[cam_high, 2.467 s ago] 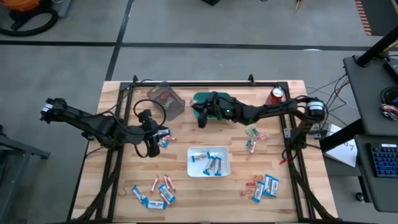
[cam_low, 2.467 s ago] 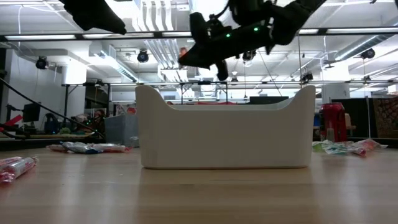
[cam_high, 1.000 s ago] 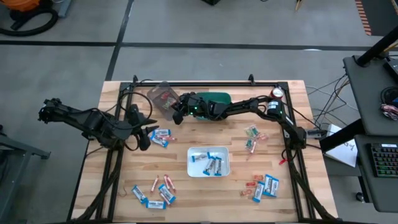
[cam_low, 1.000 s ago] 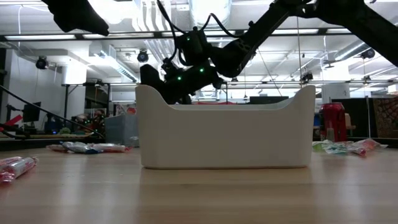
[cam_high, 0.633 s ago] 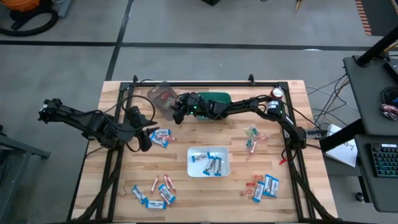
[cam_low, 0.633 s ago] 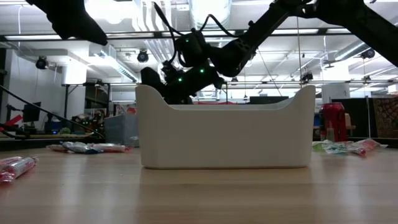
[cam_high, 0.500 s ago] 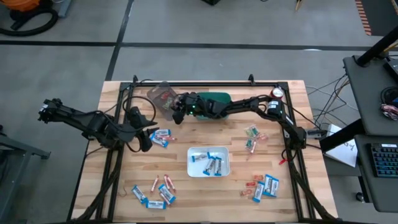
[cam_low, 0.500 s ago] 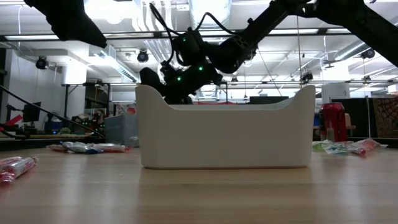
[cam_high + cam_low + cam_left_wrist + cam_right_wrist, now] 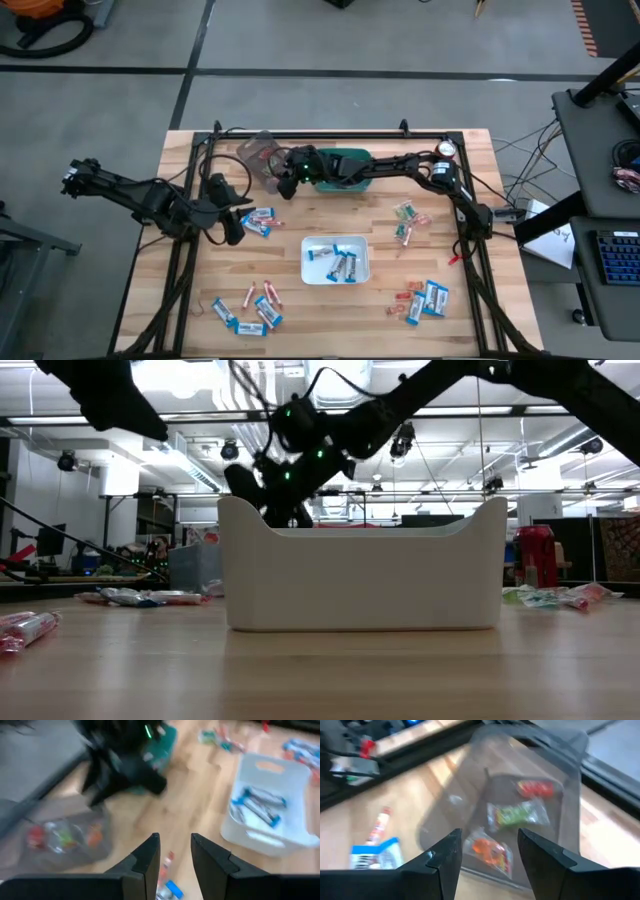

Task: Sort candy
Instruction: Put the white chocolate bar into the white bin

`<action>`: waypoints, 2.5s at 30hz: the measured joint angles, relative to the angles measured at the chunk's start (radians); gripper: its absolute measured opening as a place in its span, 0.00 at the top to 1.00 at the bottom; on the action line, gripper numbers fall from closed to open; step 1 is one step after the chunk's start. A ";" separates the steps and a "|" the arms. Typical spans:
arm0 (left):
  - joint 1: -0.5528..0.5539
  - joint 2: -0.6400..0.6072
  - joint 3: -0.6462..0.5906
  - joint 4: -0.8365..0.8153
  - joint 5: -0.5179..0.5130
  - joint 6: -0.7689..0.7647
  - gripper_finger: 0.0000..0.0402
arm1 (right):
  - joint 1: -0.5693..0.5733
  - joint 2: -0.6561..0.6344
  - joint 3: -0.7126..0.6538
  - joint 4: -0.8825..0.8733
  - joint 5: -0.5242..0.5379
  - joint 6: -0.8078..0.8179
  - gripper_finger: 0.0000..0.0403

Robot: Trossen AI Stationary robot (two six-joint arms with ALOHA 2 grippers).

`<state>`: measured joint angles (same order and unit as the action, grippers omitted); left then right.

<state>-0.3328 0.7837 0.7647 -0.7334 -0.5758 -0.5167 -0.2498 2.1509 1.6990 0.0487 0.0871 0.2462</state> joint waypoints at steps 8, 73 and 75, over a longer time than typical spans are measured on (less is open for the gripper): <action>0.000 0.021 -0.082 -0.002 0.096 -0.054 0.77 | 0.068 -0.161 -0.006 -0.133 -0.028 -0.169 0.55; -0.095 0.482 -0.191 0.188 0.120 -0.020 1.00 | 0.656 -0.572 -0.081 -0.903 0.025 -0.088 0.55; -0.112 0.443 -0.173 0.193 0.107 -0.020 1.00 | 0.663 -0.572 -0.096 -0.903 0.026 -0.082 0.55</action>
<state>-0.4450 1.2269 0.5915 -0.5406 -0.4689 -0.5365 0.4129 1.5791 1.6025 -0.8543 0.1131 0.1645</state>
